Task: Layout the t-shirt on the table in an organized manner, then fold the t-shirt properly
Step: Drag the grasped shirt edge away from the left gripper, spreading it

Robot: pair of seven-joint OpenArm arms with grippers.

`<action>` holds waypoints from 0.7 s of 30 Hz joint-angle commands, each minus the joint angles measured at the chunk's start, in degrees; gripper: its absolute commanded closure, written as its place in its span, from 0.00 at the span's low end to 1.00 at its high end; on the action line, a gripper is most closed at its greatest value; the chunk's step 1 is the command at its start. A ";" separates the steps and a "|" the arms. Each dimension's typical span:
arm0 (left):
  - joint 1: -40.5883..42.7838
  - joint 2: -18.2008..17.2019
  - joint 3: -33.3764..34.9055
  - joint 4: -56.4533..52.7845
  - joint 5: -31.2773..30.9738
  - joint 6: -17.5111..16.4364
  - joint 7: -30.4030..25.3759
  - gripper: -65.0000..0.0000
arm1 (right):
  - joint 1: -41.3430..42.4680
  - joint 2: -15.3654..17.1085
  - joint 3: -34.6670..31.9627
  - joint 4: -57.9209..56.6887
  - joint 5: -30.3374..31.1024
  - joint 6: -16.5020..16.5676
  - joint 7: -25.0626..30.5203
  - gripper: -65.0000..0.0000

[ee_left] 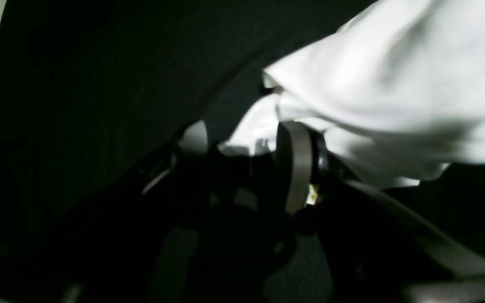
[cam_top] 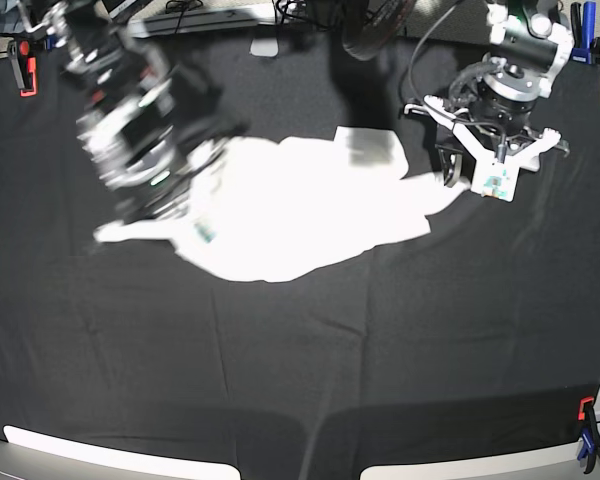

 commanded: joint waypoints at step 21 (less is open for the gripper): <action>-0.15 -0.17 0.00 1.09 -6.01 -1.60 1.31 0.61 | 0.72 0.76 48.87 1.05 13.49 7.67 -6.73 0.98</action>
